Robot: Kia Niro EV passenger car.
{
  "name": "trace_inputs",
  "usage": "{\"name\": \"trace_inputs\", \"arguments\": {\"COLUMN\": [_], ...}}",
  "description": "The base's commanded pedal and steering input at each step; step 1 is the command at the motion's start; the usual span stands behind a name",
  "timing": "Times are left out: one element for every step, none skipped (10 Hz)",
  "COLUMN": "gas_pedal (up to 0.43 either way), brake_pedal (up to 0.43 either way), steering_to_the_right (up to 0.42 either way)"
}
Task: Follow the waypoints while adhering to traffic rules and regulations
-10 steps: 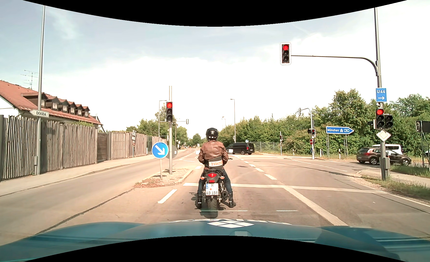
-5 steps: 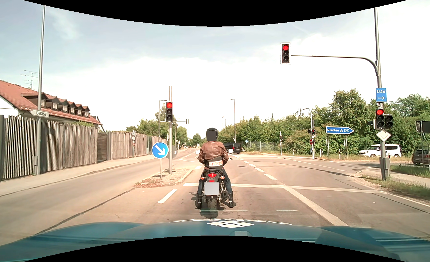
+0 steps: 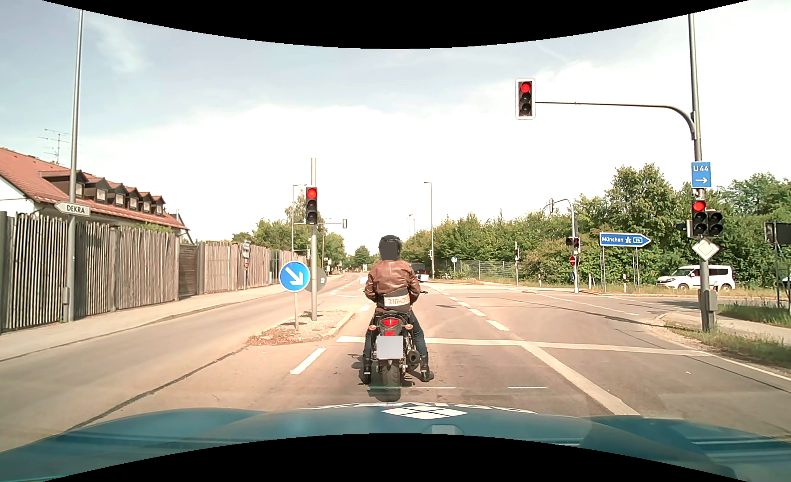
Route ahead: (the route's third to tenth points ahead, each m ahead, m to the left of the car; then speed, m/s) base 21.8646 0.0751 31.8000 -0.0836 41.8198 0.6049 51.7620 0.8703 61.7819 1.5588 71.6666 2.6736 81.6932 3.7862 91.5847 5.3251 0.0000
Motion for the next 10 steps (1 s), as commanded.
{"name": "trace_inputs", "arguments": {"gas_pedal": [0.0, 0.0, 0.0, 0.0, 0.0, 0.0, 0.0, 0.0, 0.0, 0.0], "brake_pedal": [0.323, 0.323, 0.323, 0.323, 0.323, 0.323, 0.323, 0.323, 0.323, 0.323], "steering_to_the_right": [-0.009, -0.009, -0.009, -0.009, -0.009, -0.009, -0.009, -0.009, -0.009, -0.009]}}
